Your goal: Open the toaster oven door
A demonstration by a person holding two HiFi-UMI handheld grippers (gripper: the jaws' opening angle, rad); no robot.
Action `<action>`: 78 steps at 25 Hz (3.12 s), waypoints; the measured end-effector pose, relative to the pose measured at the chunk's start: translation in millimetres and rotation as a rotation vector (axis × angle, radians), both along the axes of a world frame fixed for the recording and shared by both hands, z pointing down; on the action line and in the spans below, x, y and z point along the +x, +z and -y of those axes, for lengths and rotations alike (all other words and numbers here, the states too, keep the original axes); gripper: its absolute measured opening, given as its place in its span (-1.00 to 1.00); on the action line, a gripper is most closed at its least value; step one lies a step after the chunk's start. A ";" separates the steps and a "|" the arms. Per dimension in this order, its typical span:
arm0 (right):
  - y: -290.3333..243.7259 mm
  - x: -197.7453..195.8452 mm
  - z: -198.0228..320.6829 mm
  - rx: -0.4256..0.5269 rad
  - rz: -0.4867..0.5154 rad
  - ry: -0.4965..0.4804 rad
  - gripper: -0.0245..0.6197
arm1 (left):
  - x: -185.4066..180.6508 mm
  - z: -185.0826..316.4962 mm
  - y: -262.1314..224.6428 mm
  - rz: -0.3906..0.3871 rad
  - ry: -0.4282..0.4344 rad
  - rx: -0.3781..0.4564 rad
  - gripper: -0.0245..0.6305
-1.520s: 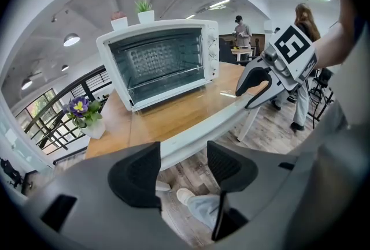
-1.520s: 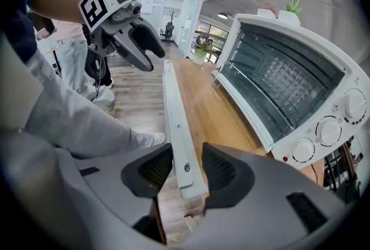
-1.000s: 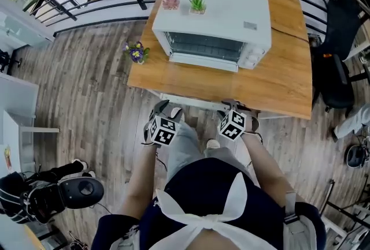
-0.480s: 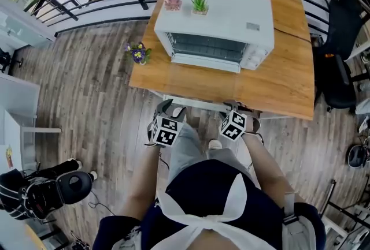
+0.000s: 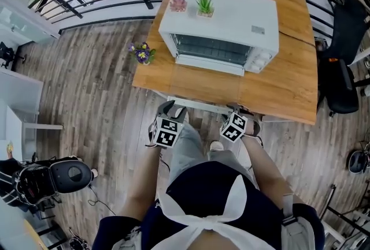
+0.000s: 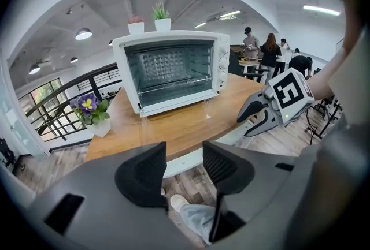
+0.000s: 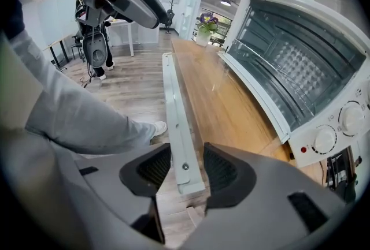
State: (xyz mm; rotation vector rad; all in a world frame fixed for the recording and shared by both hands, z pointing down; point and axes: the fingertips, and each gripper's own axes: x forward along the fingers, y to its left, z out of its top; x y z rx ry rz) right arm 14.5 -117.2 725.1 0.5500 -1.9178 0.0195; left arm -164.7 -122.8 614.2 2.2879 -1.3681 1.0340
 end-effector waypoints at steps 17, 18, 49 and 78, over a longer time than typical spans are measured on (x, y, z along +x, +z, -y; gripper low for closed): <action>-15.7 7.0 -7.4 -0.177 0.219 0.170 -0.44 | 7.7 -2.3 -24.0 -0.063 -0.082 0.056 -0.75; -18.3 8.8 -8.2 -0.184 0.239 0.183 -0.44 | 9.5 -3.4 -24.5 -0.073 -0.085 0.055 -0.76; -202.3 10.8 -15.8 0.111 0.803 0.357 -0.91 | 86.9 -20.3 -106.1 -0.330 -0.123 0.185 -0.86; -237.0 20.9 -36.2 0.183 0.877 0.384 -0.91 | 111.6 -37.0 -137.4 -0.438 -0.092 0.265 -0.86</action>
